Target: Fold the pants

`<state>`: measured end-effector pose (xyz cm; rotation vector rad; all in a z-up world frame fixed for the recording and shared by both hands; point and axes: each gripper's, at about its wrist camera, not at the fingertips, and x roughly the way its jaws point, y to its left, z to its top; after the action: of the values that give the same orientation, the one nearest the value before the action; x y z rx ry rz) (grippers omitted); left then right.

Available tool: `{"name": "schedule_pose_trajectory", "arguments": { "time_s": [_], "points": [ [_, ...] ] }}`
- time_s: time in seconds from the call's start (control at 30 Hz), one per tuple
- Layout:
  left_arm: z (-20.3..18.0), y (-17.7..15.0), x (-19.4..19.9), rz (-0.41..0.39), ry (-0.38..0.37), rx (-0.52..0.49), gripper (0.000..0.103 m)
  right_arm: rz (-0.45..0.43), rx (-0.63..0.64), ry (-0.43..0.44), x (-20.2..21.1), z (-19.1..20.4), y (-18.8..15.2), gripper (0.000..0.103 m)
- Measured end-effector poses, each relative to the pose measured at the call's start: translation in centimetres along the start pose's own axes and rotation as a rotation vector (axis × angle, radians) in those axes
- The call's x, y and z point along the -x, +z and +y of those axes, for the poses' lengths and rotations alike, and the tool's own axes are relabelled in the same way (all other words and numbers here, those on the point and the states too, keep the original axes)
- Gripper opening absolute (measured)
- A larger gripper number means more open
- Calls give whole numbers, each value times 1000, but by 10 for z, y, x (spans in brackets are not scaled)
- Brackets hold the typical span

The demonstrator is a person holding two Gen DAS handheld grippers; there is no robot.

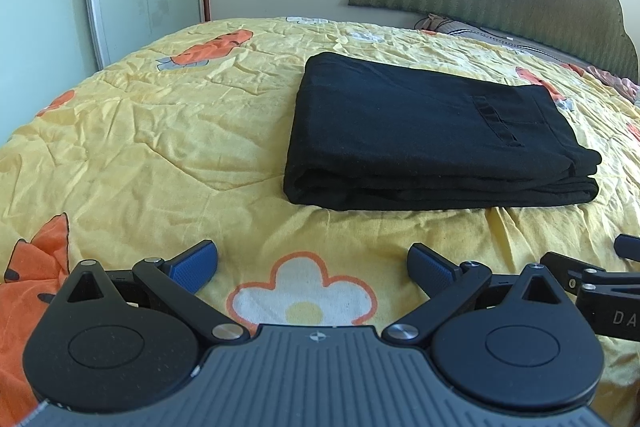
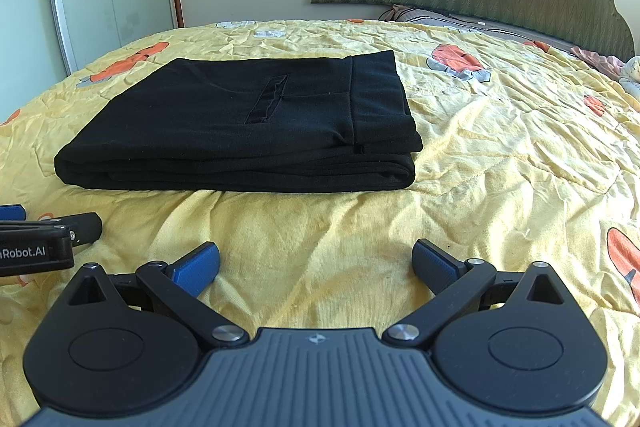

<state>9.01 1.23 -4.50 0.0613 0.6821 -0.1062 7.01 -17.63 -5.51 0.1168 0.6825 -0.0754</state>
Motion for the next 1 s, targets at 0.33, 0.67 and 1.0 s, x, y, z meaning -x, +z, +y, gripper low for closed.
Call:
{"name": "schedule_pose_trajectory", "arguments": {
  "time_s": [0.33, 0.67, 1.0],
  "points": [
    [0, 0, 0, 1, 1, -2, 103, 0, 0, 0, 0, 1, 0, 103],
    [13, 3, 3, 3, -33, 84, 102, -1, 0, 0, 0, 1, 0, 103],
    [-6, 0, 2, 14, 5, -31, 103, -1, 0, 0, 0, 0, 0, 103]
  ]
}}
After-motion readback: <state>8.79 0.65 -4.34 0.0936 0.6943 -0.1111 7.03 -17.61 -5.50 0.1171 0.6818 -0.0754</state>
